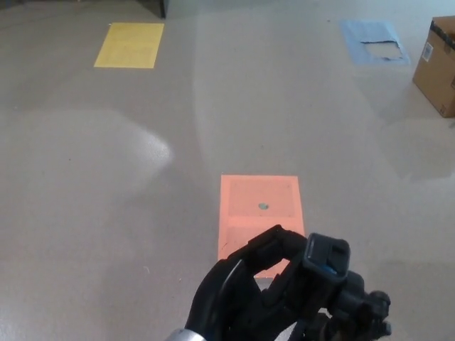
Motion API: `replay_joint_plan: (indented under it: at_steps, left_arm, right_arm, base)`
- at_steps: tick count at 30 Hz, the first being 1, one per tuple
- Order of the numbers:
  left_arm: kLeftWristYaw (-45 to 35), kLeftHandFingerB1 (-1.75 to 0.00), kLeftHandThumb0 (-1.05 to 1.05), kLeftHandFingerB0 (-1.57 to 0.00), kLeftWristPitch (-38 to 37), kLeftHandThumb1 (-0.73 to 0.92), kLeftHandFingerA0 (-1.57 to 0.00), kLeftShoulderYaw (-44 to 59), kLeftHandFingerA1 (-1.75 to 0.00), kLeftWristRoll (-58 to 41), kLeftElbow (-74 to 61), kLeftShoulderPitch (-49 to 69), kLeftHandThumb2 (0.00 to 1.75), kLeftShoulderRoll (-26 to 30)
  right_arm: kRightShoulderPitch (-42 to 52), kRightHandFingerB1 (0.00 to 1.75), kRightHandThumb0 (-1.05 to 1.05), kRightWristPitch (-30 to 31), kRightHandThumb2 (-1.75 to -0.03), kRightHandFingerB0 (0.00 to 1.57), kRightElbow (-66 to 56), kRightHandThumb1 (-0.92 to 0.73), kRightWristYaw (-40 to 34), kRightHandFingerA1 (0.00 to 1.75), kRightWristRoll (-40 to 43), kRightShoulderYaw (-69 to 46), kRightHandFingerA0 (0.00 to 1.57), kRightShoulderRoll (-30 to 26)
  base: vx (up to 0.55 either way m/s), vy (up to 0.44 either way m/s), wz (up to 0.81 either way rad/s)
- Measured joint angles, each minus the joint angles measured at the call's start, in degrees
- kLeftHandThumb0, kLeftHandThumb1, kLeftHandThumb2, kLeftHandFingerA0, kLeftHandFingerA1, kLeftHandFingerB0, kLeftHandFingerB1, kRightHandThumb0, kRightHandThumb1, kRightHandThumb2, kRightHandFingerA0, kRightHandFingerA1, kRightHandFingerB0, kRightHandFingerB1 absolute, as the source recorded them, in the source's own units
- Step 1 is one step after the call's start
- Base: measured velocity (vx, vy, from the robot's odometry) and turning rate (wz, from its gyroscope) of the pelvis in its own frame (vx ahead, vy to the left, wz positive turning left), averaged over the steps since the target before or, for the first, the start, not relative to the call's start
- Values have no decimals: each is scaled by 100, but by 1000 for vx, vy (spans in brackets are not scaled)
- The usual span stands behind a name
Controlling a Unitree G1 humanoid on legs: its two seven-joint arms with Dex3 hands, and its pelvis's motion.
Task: A phone stand is kept on the floor and the robot uses both its hands to grab it and uses its left hand to extend the phone stand by pulling it upwards
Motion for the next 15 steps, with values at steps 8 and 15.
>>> replay_joint_plan:
  at_steps: [8,15]
  left_arm:
    - [573,-175,-25,-61,196,71,-74,-113,-175,-95,-7,-132,57,3]
    - [917,-175,-24,-55,291,71,-68,-229,-175,-248,-45,-179,55,16]
  right_arm:
    - [6,65,-46,-284,-60,64,396,-67,-37,109,126,-218,77,120]
    - [5,64,-43,-532,-60,66,540,-71,-101,105,168,-299,76,145]
  base:
    - [0,0,0]
    - [0,0,0]
